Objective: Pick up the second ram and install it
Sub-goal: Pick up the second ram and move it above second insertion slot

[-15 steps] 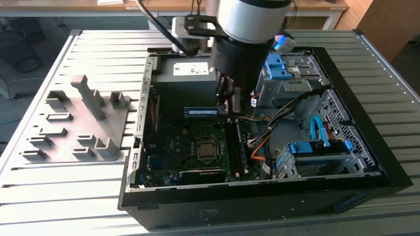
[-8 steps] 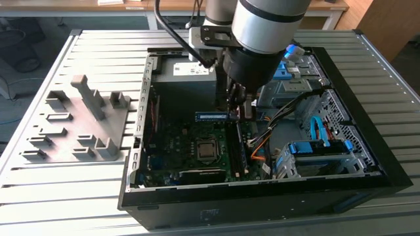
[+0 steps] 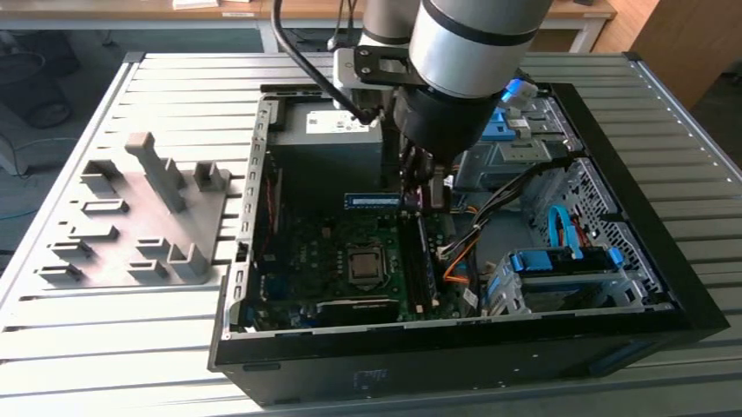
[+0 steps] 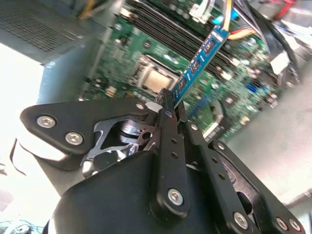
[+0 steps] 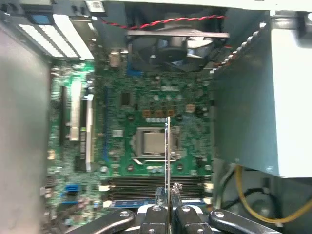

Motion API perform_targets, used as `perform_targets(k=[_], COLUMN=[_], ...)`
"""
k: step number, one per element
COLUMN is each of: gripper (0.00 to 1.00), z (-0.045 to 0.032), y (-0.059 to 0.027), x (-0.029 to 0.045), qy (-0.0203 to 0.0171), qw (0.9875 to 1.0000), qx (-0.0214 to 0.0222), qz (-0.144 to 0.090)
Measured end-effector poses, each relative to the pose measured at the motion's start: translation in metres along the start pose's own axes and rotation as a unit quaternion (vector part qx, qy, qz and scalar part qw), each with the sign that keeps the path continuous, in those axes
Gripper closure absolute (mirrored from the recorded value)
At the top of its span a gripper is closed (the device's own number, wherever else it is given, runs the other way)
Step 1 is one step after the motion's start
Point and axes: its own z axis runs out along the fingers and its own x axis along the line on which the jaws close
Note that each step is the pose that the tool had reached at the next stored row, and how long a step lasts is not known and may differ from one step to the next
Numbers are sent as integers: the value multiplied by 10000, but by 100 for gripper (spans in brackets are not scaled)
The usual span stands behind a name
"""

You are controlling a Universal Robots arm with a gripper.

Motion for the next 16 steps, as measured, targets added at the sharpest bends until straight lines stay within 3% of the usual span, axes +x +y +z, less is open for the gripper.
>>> perform_targets(k=[1, 2, 16], gripper=[86, 86, 86], z=[7, 24, 283], y=[0, -2, 36], x=[2, 4, -2], qy=[-66, -74, -72], qw=[10000, 10000, 10000], qx=[-2, -1, -2], qz=[-7, -7, -8])
